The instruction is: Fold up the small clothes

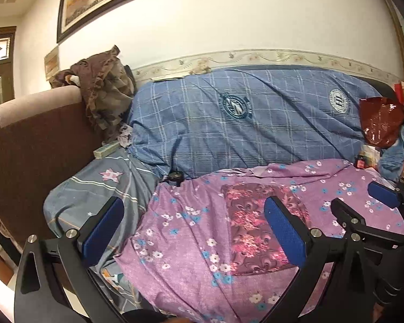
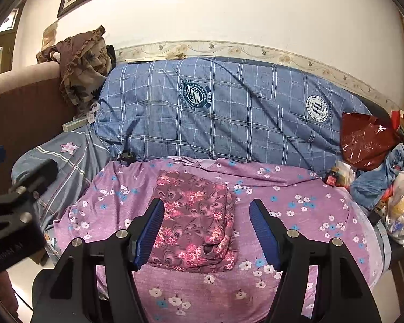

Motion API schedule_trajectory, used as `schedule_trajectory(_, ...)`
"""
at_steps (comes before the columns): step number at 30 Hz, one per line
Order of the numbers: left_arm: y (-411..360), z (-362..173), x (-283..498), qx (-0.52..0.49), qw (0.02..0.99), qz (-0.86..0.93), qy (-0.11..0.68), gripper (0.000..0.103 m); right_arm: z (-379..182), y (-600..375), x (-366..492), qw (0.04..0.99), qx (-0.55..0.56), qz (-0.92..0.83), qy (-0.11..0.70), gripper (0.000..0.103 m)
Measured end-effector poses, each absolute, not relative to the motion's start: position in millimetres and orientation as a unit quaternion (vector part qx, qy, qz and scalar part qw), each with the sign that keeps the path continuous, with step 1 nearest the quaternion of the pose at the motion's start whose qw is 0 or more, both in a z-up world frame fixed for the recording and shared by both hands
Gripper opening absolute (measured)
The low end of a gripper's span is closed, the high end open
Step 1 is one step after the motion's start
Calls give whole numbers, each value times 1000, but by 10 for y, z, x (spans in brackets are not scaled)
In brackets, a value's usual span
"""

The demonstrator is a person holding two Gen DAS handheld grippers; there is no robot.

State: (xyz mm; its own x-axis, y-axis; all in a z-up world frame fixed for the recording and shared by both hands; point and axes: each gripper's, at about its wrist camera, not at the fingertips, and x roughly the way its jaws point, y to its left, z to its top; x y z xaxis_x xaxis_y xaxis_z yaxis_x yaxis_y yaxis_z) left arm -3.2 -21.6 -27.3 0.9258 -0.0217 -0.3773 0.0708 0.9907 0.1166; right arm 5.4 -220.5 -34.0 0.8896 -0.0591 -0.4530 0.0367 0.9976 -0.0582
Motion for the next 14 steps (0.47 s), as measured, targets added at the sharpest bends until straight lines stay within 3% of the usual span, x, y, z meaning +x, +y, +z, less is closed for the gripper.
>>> schedule_trajectory(14, -201, -456, 256, 6, 972, -76, 221, 103, -629, -2253, 352, 965, -26, -25, 260, 68)
